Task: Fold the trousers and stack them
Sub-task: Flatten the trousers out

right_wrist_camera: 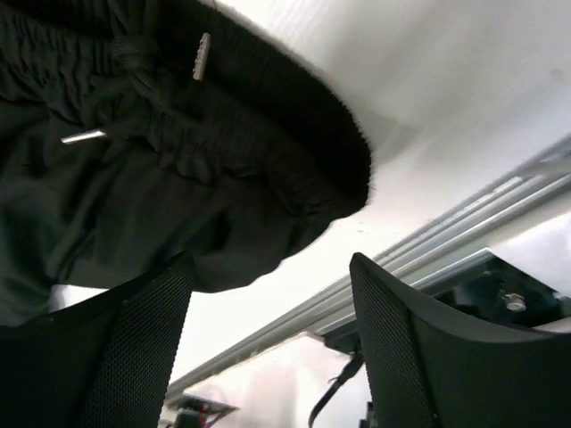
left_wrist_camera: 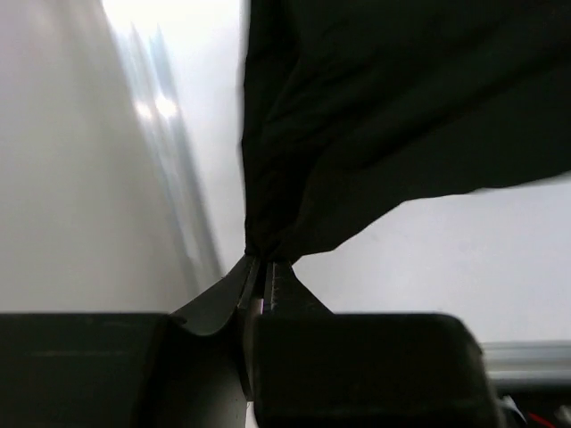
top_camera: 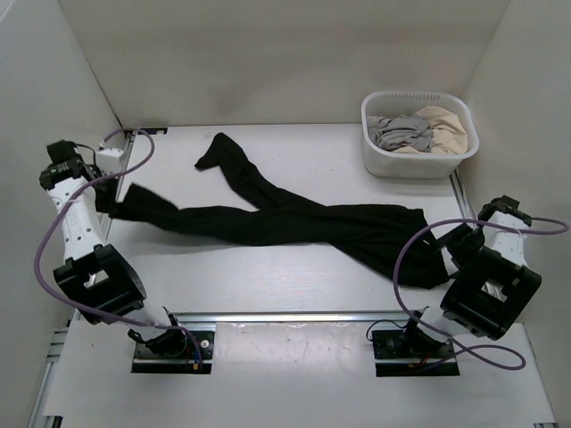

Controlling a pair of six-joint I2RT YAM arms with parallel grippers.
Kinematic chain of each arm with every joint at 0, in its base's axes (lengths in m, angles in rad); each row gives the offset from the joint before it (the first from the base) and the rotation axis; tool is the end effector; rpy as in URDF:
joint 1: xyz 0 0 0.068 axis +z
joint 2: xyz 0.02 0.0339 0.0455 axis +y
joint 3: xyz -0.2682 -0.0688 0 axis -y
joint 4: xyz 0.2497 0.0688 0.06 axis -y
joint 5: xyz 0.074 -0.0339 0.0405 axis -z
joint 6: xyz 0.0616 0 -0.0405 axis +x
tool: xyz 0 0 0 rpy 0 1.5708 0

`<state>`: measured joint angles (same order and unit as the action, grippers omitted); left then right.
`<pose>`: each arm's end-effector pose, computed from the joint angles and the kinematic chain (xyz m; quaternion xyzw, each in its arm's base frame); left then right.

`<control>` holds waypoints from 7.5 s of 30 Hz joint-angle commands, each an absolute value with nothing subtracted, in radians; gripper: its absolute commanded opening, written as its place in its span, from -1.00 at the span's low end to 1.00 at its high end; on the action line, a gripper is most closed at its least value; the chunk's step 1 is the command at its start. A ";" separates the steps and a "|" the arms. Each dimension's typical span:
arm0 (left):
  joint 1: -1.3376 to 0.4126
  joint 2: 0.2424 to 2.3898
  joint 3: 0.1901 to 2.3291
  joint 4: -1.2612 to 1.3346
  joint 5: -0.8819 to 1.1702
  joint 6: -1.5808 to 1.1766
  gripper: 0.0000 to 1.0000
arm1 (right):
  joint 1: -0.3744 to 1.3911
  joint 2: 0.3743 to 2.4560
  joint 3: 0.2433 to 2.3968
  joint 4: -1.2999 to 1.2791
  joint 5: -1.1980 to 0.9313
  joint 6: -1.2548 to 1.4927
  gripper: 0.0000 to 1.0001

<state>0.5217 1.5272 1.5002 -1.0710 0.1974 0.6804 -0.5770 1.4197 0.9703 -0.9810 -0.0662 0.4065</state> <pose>0.2841 0.1494 0.3150 0.0997 0.9626 0.0528 0.2464 0.2114 -0.1327 0.1901 0.4687 0.8800 0.0269 0.0727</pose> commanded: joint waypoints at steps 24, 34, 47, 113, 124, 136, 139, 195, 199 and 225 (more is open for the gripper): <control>0.528 1.580 1.546 -1.071 0.172 0.611 -0.72 | -0.210 1.971 1.486 -0.824 0.011 0.374 0.71; 0.528 1.620 2.014 -1.091 0.339 0.563 -0.72 | -0.221 1.993 1.441 -0.787 0.153 0.442 -1.00; 0.195 1.930 2.261 -0.618 0.490 0.508 -0.72 | -0.362 1.716 1.379 -0.770 0.326 0.535 -1.00; 0.308 2.002 1.536 -0.773 0.129 0.590 -0.72 | -0.525 1.361 0.722 -0.796 0.139 0.606 -1.00; 0.457 1.730 1.349 -0.962 -0.001 0.732 -0.72 | -0.643 1.322 0.900 -0.940 0.115 0.532 -1.00; 0.583 1.712 1.127 -0.982 -0.132 0.807 -0.14 | -0.765 1.321 0.790 -0.973 0.087 0.502 -0.82; 0.606 1.712 1.141 -1.003 -0.069 0.818 0.27 | -0.775 1.321 0.801 -0.973 0.097 0.502 0.05; -0.258 2.419 2.279 -0.725 0.280 0.508 1.00 | -0.202 1.500 1.223 -0.868 0.312 0.518 0.99; -0.310 2.499 2.246 -0.689 0.102 0.508 1.00 | -0.172 1.500 1.201 -0.857 0.299 0.528 0.99; -0.238 1.867 1.654 -0.934 0.301 0.493 1.00 | -0.254 1.892 1.474 -0.859 0.268 0.601 0.99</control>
<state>-0.2913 1.9694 1.4727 -0.8959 0.1860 0.5297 -0.2276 1.8267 1.4231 -0.8501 0.2916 0.5552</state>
